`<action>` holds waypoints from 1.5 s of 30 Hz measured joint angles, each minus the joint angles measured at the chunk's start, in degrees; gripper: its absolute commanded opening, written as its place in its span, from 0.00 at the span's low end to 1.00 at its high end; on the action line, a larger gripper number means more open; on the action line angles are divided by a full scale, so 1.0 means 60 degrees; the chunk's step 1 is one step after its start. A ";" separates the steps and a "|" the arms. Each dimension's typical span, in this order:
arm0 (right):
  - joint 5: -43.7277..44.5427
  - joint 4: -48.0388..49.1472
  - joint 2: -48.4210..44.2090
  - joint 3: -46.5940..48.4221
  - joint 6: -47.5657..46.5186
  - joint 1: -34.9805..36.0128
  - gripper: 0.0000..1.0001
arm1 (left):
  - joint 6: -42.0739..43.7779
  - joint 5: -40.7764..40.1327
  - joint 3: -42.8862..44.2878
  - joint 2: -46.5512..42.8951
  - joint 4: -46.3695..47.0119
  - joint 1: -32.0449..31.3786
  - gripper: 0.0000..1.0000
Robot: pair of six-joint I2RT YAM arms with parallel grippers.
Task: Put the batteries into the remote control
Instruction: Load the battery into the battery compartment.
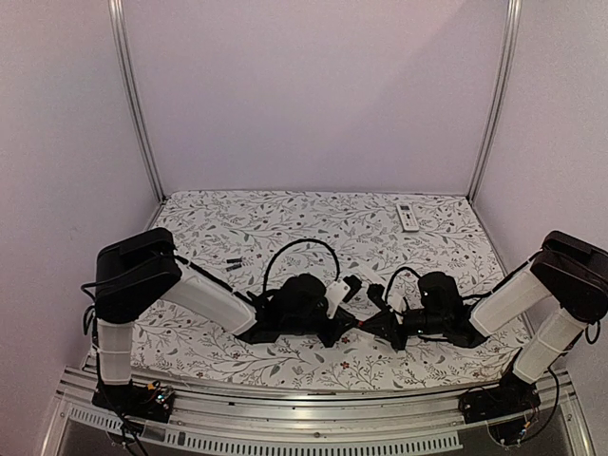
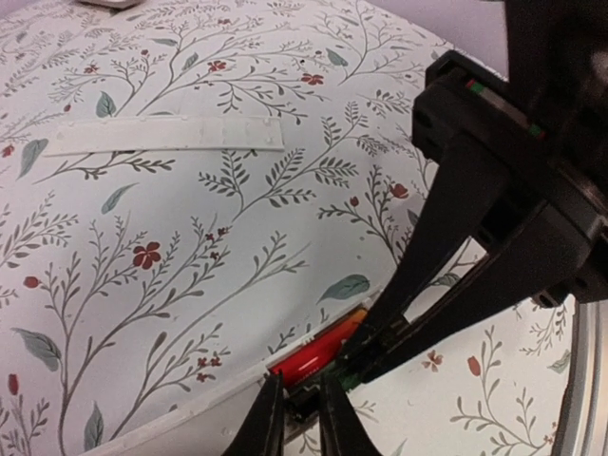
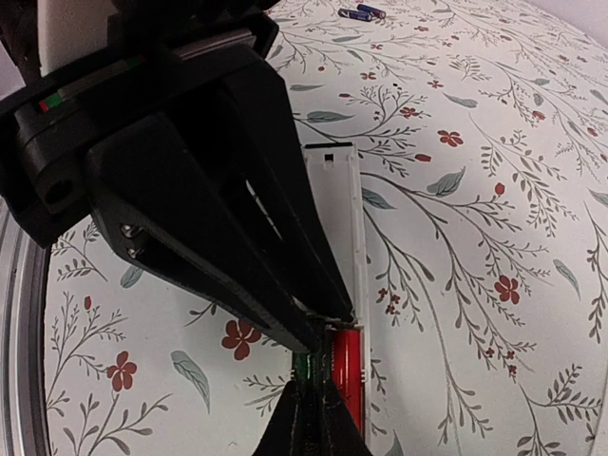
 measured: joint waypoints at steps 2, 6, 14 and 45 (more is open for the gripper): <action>0.0007 0.0000 0.0000 0.0000 0.0015 0.0000 0.07 | 0.0007 0.0004 0.0000 0.0000 -0.0004 -0.0011 0.13; 0.0011 0.0000 0.0000 0.0004 0.0106 0.0000 0.09 | 0.0073 0.0007 0.0011 0.0000 -0.0051 -0.0044 0.11; 0.0047 -0.0736 -0.0368 0.0178 0.0408 0.0000 0.13 | 0.0168 -0.0004 0.0262 0.0062 -0.0310 -0.0073 0.10; 0.0634 -0.6714 -0.3413 0.0794 0.9016 -0.0747 0.20 | 0.0219 -0.0004 0.0503 0.0186 -0.0481 -0.0091 0.09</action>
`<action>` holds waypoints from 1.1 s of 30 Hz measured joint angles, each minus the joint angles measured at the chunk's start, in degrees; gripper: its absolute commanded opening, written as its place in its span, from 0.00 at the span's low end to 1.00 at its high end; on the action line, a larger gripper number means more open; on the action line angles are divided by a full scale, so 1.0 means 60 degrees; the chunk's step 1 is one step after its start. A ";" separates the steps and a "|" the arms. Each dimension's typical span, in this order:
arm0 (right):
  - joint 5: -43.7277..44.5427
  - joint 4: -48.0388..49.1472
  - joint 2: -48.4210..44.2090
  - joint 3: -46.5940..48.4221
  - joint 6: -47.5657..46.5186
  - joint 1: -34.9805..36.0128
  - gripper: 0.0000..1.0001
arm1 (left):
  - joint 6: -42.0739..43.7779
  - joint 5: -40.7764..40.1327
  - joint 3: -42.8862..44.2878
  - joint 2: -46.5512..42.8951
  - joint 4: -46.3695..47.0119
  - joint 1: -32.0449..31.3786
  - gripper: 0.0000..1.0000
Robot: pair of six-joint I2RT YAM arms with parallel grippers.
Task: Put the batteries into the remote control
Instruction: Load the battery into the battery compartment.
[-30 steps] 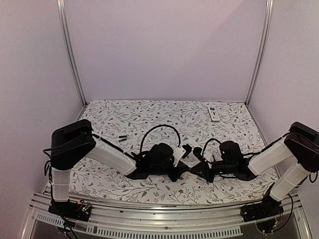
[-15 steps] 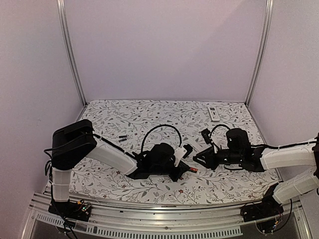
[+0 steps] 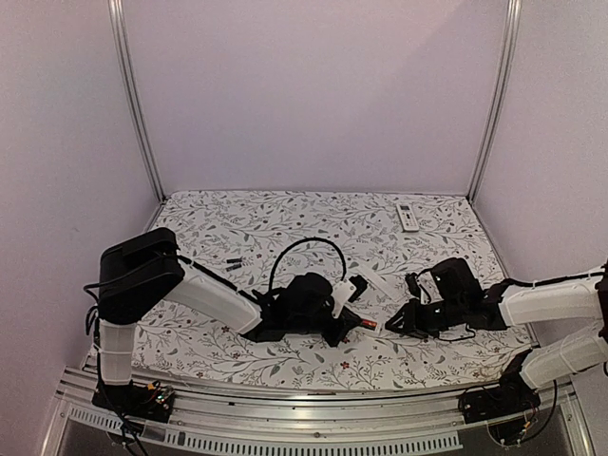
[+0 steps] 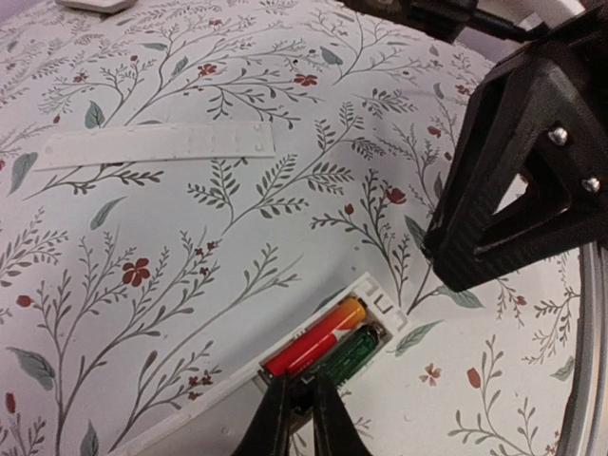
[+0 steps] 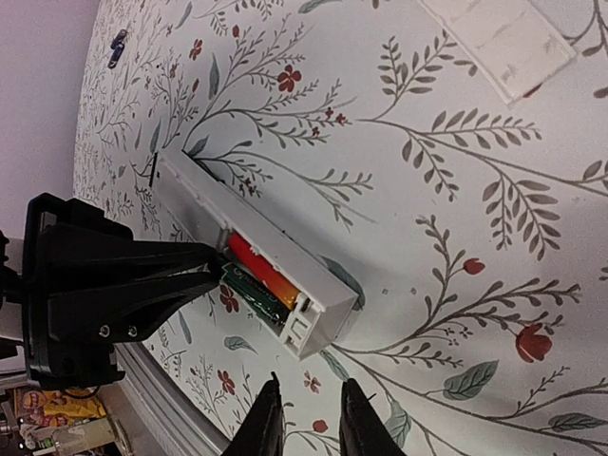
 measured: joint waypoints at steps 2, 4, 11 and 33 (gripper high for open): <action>-0.0135 0.0135 0.0182 -0.0025 0.0270 0.0000 0.20 | 0.0004 0.0000 0.0000 0.0000 -0.0004 0.0000 0.09; -0.0237 0.0361 0.0506 -0.0025 0.0463 0.0000 0.20 | 0.0004 0.0000 0.0011 0.0000 -0.0015 0.0000 0.09; -0.0466 0.0805 0.1319 -0.0022 0.0703 0.0000 0.17 | 0.0011 0.0000 0.0022 0.0000 -0.0047 0.0000 0.09; -0.0597 0.1596 0.1606 -0.0004 0.0998 -0.0007 0.12 | 0.0025 -0.0018 0.0036 0.0000 -0.0080 -0.0004 0.09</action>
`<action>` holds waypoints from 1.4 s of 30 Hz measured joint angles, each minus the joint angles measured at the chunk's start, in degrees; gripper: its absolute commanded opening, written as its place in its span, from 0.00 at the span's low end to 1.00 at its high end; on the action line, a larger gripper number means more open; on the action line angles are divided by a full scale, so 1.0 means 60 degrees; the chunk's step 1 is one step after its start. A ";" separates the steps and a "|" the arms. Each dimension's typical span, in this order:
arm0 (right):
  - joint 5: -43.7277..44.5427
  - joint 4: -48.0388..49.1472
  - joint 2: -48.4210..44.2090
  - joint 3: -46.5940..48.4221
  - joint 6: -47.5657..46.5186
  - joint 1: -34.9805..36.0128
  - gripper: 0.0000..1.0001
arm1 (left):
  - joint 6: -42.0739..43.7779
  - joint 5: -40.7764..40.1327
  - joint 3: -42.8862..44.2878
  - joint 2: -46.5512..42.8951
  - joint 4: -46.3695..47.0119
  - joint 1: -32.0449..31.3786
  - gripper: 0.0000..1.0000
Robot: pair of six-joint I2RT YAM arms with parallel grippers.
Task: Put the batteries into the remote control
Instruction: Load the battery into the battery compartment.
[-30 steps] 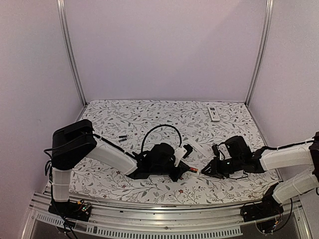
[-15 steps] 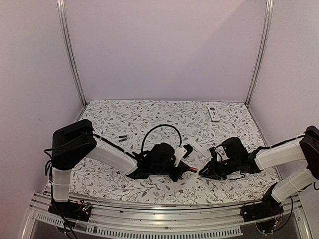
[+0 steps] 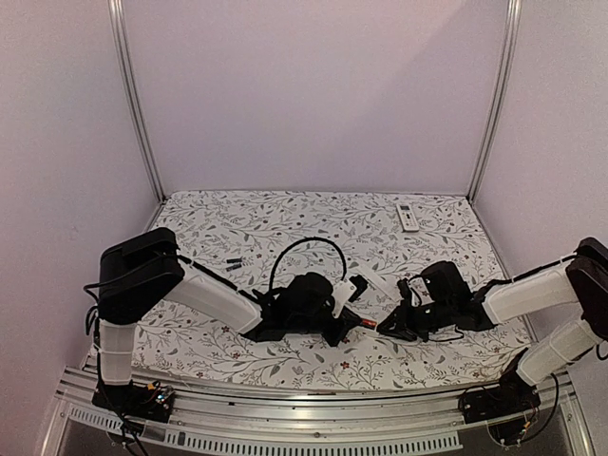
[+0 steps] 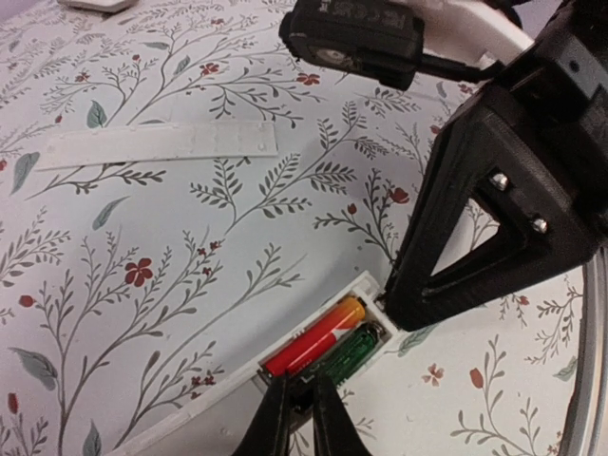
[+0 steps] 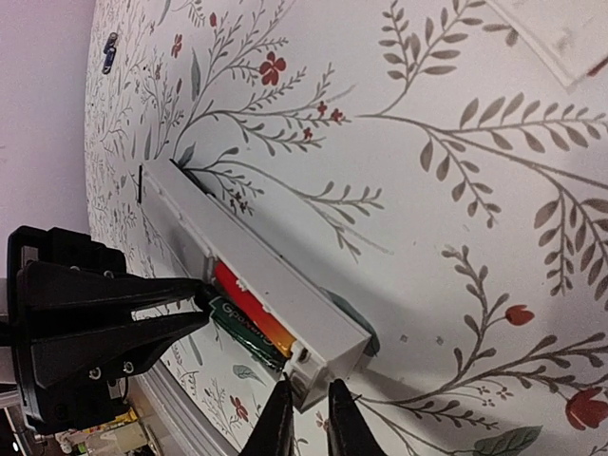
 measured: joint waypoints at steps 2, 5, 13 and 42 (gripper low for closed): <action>-0.0044 0.0186 0.0164 0.0036 0.0007 0.0000 0.12 | 0.0004 0.0004 0.0015 0.0000 -0.0015 0.0000 0.09; -0.0069 0.0288 0.0299 0.0109 0.0004 0.0000 0.11 | 0.0022 -0.0011 0.0040 0.0007 -0.0109 0.0000 0.07; -0.0073 0.0484 0.0372 0.0120 0.0018 -0.0004 0.09 | 0.0248 0.0029 0.0459 0.0288 -0.0295 -0.0011 0.03; 0.1945 -0.4222 -0.0820 0.3774 -0.2725 -0.0856 0.43 | 0.0849 0.0011 -0.0401 -0.3009 -0.0044 0.0860 0.70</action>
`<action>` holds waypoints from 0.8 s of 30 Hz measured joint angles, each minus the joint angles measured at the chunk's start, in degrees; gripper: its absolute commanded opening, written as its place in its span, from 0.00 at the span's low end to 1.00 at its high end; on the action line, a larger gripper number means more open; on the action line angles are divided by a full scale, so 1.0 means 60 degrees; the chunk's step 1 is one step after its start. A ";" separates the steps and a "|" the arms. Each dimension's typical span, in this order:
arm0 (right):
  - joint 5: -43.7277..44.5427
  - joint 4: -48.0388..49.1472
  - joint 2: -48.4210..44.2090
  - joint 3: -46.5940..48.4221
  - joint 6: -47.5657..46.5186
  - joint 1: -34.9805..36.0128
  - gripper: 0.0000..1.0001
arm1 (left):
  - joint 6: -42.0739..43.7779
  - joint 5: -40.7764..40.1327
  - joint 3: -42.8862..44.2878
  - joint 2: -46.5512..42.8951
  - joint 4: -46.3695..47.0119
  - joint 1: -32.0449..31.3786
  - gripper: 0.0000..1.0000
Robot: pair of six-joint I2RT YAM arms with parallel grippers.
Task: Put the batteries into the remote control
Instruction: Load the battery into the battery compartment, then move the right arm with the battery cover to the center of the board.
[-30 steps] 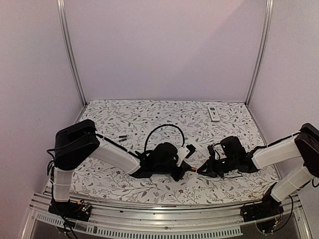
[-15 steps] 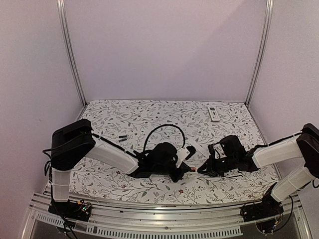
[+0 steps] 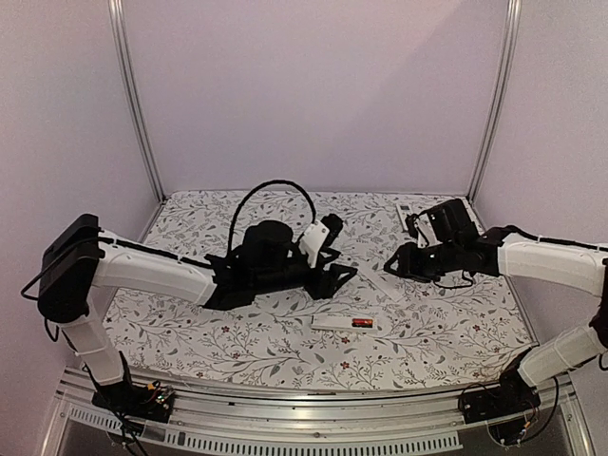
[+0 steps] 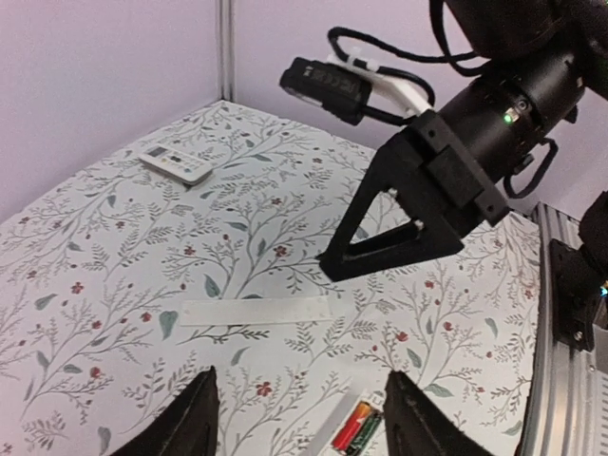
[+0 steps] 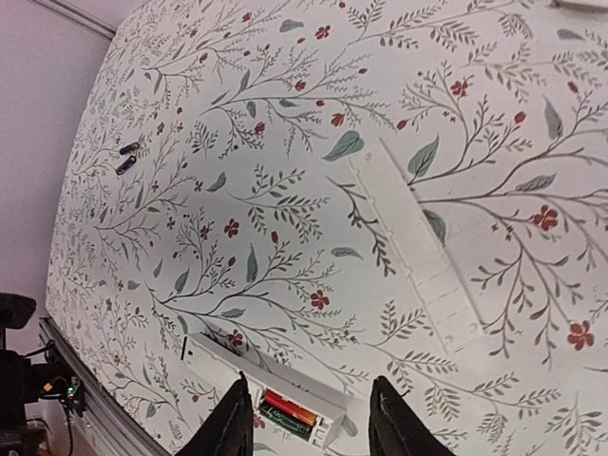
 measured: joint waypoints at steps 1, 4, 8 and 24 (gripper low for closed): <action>0.0215 -0.0266 0.0091 0.0313 -0.0240 -0.0080 0.44 | -0.0004 -0.0146 -0.0131 -0.0182 -0.0044 0.0138 0.73; 0.0790 -0.1137 0.0841 0.1577 -0.1242 -0.0328 0.50 | -0.0157 -0.0794 -0.0608 -0.0681 -0.0164 0.0488 0.79; 0.1147 -0.2025 0.2663 0.3235 -0.2561 -0.0404 0.52 | -0.0291 -0.1606 -0.1249 -0.1188 -0.0419 0.0688 0.80; 0.1461 -0.2929 0.7202 0.6586 -0.4430 -0.0277 0.54 | -0.0834 -0.2390 -0.2455 -0.1803 -0.0911 0.1832 0.81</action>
